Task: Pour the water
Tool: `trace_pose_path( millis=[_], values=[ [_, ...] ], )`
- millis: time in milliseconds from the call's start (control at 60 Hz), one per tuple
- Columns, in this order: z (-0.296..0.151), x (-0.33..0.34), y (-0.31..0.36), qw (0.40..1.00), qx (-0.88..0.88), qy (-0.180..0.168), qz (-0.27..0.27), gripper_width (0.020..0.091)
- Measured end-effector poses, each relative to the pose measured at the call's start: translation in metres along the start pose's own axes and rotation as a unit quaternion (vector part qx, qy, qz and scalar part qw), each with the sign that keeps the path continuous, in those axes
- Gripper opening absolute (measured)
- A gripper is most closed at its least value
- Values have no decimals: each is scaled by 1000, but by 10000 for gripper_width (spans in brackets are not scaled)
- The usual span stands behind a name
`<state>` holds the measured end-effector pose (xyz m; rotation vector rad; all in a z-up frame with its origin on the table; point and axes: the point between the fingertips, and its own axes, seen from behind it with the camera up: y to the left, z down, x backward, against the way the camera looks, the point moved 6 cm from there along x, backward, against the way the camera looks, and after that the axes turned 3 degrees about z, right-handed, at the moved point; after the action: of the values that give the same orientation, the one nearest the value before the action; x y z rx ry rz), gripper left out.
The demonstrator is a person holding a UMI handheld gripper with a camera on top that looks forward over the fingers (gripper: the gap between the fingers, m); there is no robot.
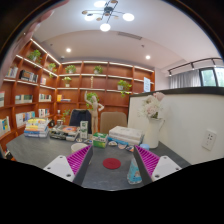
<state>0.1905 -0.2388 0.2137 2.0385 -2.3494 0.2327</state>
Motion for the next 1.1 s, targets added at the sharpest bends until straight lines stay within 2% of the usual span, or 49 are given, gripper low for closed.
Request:
trace_pose_path(
  millis=[17, 83, 283, 517, 667, 700, 733, 817, 1050, 1100],
  values=[
    [18, 5, -5, 1000, -2, -2, 2, 834],
    [41, 3, -22, 1000, -12, -1, 12, 834],
    [81, -19, -69, 999, -3, 9, 50, 833],
    [125, -69, -76, 999, -16, 37, 16, 838],
    [134, -93, -81, 999, -27, 39, 12, 827],
    [134, -97, -83, 999, -28, 38, 12, 798],
    [133, -101, -84, 999, -28, 35, 12, 739],
    [125, -105, -86, 999, -25, 16, 20, 481],
    [125, -105, -85, 1000, -5, -7, 22, 257],
    [124, -105, -84, 1000, 1, -9, 23, 257]
  ],
)
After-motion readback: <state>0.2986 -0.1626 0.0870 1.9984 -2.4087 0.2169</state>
